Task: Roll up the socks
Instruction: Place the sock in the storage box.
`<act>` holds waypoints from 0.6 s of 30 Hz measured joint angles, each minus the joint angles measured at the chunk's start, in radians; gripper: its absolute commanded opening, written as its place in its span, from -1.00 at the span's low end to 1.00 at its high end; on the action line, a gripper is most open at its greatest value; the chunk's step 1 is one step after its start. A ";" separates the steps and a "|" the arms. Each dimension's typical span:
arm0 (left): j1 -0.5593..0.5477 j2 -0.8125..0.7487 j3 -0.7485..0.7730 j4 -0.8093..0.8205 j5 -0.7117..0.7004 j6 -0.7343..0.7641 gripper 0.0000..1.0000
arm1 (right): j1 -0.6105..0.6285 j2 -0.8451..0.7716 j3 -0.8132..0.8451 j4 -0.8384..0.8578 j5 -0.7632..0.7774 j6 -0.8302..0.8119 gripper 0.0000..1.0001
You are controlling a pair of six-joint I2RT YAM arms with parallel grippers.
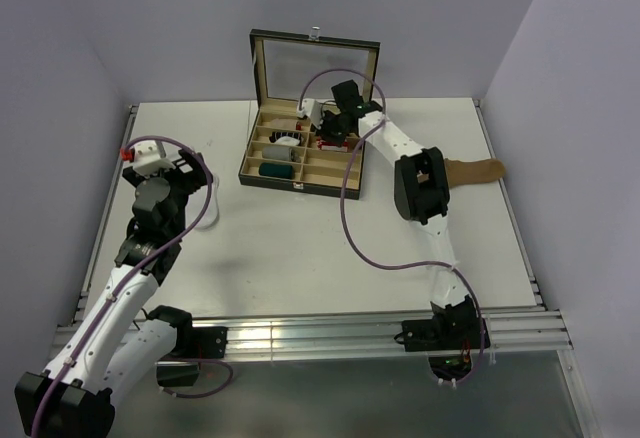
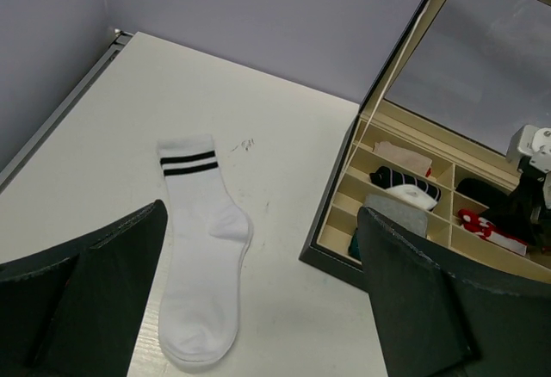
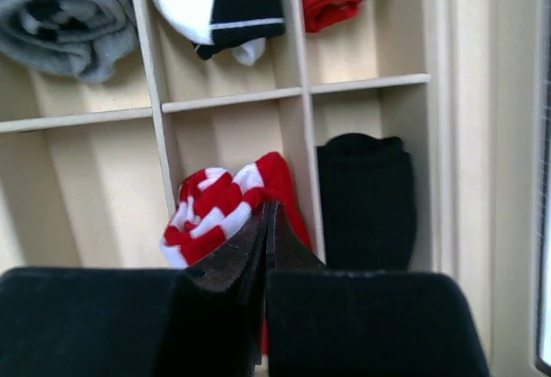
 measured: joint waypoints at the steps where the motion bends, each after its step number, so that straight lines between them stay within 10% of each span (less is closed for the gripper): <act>1: 0.001 0.002 0.000 0.000 0.000 0.000 0.93 | 0.005 0.009 0.002 0.000 0.013 -0.008 -1.00; 18: 0.006 0.018 0.000 -0.006 0.020 -0.007 0.93 | 0.017 -0.102 -0.178 0.145 0.056 0.009 -1.00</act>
